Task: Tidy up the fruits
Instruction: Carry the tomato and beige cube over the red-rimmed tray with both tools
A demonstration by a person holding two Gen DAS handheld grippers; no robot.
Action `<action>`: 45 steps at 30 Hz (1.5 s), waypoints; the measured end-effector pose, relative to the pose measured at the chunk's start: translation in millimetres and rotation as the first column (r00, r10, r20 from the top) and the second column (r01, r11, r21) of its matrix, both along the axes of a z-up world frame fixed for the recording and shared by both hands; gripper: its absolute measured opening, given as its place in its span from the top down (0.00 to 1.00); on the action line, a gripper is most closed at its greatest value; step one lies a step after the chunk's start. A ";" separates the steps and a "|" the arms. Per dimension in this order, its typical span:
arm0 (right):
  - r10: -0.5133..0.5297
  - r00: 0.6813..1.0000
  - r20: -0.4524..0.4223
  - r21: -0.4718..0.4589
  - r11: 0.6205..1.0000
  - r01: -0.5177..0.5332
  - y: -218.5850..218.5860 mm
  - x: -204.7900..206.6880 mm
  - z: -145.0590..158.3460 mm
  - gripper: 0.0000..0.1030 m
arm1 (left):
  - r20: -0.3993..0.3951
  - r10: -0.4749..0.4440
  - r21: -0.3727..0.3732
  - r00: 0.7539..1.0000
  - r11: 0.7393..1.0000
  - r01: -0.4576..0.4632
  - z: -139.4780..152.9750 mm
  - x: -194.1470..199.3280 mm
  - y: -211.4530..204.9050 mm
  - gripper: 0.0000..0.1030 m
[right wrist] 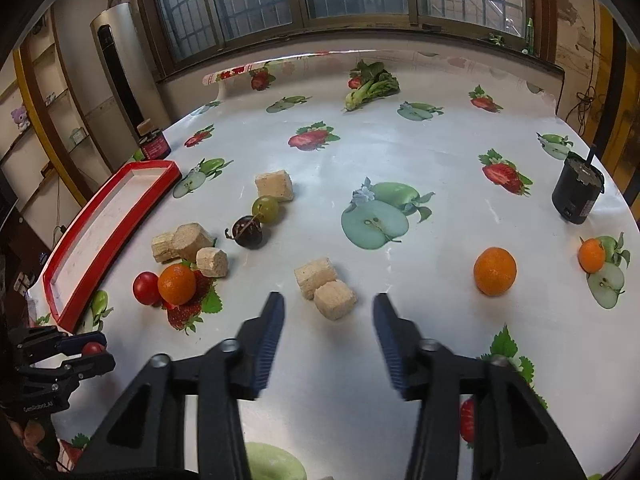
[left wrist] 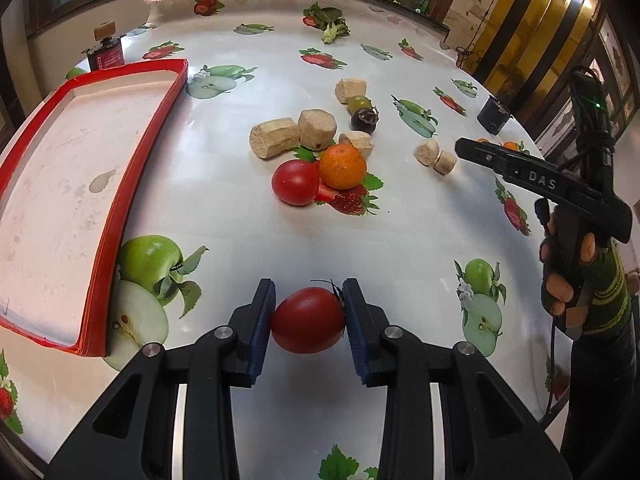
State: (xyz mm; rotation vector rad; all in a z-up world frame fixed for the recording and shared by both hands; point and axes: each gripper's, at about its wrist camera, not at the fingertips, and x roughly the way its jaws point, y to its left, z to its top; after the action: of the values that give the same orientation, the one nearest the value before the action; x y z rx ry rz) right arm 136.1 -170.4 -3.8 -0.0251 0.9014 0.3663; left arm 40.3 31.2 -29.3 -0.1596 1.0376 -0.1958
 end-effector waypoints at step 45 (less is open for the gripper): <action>0.239 0.971 -0.032 0.112 0.966 -0.234 104.4 -77.1 18.6 0.73 | 0.108 0.139 0.033 0.984 0.989 -0.143 35.2 -33.8 70.9 0.69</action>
State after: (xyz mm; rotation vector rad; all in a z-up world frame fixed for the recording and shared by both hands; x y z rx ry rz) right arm 59.0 -66.0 14.8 -0.0254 0.9249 0.6401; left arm 6.5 102.2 5.9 -0.1832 0.9211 -0.0542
